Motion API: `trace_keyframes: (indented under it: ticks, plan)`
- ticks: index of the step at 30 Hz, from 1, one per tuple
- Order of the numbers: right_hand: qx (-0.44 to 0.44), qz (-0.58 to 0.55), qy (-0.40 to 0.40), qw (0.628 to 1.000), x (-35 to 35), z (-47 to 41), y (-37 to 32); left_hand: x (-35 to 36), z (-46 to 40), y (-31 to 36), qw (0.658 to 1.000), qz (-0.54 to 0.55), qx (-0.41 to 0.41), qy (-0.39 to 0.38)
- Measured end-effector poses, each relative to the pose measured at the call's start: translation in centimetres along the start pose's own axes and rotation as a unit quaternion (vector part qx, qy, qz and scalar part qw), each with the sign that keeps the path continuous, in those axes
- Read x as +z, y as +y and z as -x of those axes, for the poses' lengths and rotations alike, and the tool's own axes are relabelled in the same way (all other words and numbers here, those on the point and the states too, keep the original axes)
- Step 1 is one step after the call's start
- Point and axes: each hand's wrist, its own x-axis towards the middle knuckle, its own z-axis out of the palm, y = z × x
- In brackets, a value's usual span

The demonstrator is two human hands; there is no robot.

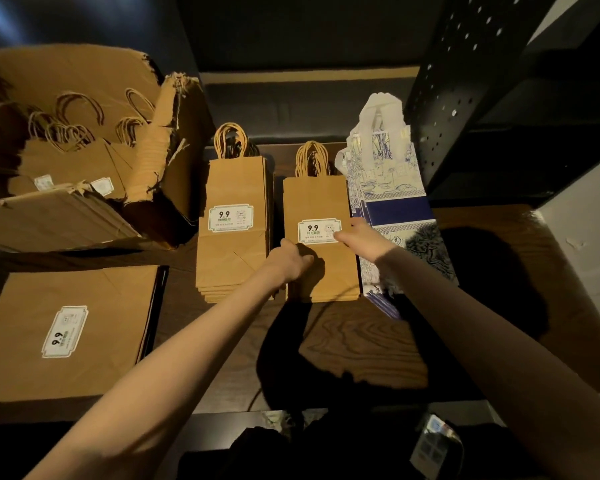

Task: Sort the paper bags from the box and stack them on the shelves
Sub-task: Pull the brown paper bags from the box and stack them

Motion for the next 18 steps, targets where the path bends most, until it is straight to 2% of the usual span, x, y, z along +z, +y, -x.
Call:
trace_keyframes:
  ticks: [4,8,18]
  plan:
    - [-0.068,-0.014,0.05,0.996,-1.0,0.9,-2.6,-2.7,1.0,1.3,0.993,0.083,0.083,-0.013]
    - [-0.132,0.014,0.028,0.991,-1.7,1.7,-5.7,-6.8,2.3,2.1,0.977,0.171,0.121,-0.045]
    - [-0.253,0.034,0.094,0.962,2.1,3.3,-18.1,-20.0,4.2,-1.9,0.954,0.151,0.246,0.087]
